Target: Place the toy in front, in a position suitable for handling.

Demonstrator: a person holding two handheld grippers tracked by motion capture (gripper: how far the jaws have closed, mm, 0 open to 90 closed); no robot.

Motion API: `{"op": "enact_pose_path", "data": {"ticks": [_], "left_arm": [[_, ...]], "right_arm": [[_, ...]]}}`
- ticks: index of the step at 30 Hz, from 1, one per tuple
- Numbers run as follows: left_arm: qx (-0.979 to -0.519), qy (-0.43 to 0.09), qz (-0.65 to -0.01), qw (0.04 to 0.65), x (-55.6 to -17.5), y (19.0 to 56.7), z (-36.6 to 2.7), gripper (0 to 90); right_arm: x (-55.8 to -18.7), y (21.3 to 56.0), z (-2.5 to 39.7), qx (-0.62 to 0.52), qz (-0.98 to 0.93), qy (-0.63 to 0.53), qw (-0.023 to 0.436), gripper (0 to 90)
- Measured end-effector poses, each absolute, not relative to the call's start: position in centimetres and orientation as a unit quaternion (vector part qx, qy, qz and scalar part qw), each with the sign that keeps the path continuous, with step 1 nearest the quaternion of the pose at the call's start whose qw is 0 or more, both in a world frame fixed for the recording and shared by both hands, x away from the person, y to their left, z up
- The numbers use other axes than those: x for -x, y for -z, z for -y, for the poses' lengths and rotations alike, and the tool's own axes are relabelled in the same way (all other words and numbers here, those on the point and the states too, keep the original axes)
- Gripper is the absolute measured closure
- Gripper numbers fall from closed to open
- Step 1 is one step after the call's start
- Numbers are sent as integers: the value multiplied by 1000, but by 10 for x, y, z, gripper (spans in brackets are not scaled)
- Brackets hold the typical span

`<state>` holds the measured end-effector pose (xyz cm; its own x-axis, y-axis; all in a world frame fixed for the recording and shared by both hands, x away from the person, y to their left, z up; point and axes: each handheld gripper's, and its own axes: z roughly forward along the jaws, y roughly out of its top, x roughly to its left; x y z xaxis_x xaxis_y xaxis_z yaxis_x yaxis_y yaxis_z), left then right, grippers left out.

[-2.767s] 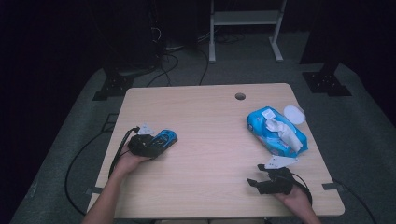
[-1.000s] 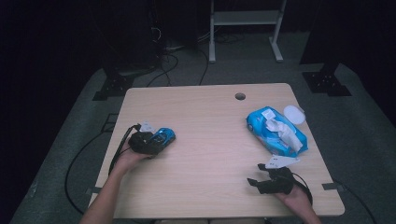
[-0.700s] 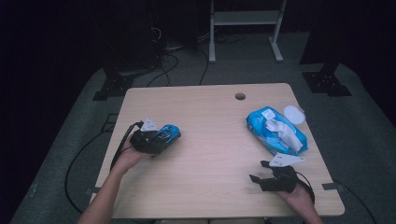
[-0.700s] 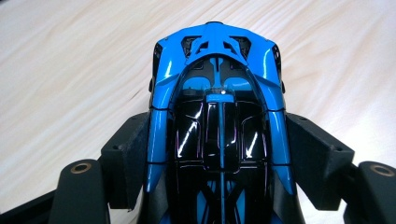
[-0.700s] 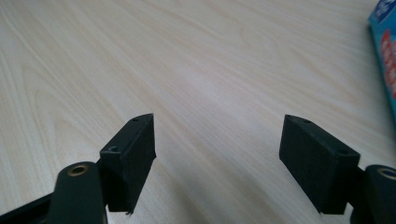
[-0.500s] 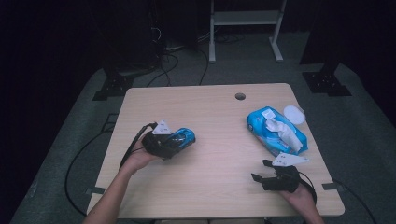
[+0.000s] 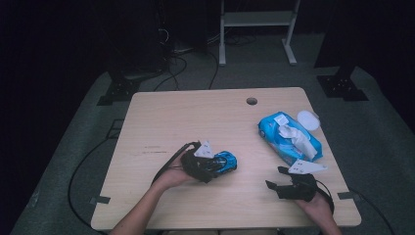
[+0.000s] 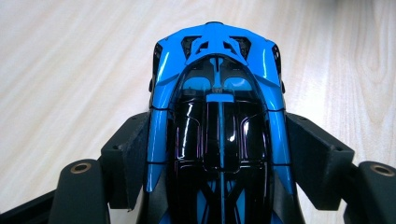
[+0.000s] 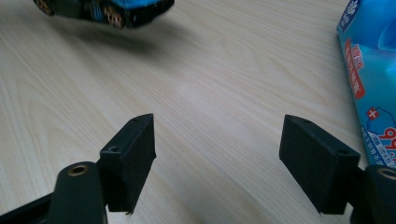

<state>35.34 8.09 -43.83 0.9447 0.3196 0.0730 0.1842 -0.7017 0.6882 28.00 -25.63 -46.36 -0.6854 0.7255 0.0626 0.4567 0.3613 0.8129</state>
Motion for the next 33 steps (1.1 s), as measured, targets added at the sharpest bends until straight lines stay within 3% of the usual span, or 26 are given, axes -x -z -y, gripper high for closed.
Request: {"op": "enact_pose_path", "data": {"ticks": [24,33], "left_arm": [[-926,-75,-128,347,-347,466,-65,272],[-899,-96,-154,398,-336,457,-87,140]], "right_arm": [[-280,463,259,-363,-813,-428,154,259],[-280,456,262,-377,-803,-424,183,259]]}}
